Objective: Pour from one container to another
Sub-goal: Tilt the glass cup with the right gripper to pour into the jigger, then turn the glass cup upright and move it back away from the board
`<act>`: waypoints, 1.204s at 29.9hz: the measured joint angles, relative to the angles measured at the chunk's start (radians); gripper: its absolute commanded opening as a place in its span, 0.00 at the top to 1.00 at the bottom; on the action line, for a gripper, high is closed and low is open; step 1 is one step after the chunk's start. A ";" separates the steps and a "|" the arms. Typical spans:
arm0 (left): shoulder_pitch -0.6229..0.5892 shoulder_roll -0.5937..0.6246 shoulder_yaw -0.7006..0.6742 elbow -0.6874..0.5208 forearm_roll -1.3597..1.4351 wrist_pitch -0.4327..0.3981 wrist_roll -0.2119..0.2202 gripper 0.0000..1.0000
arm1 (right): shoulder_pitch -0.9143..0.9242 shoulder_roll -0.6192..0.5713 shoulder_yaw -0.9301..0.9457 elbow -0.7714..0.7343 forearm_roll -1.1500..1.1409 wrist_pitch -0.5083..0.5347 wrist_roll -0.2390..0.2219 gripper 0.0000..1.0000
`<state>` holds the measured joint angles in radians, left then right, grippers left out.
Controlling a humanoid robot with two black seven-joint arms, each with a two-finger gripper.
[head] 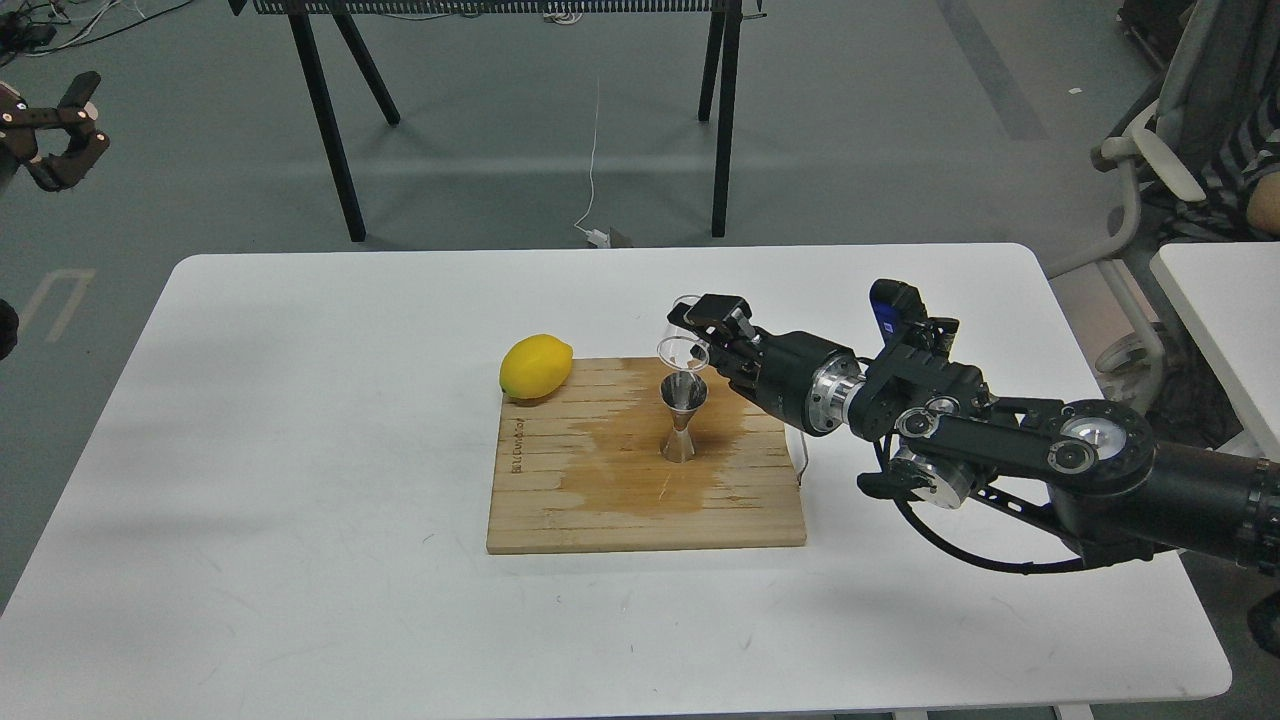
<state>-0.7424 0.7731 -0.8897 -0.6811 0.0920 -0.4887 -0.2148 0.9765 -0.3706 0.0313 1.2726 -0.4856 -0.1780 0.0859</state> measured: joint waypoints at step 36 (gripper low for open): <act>0.000 0.008 0.000 0.000 0.000 0.000 0.000 0.00 | 0.019 0.022 -0.033 -0.021 -0.045 0.000 0.035 0.86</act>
<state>-0.7424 0.7808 -0.8897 -0.6811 0.0920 -0.4887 -0.2148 0.9956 -0.3489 -0.0015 1.2512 -0.5307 -0.1779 0.1212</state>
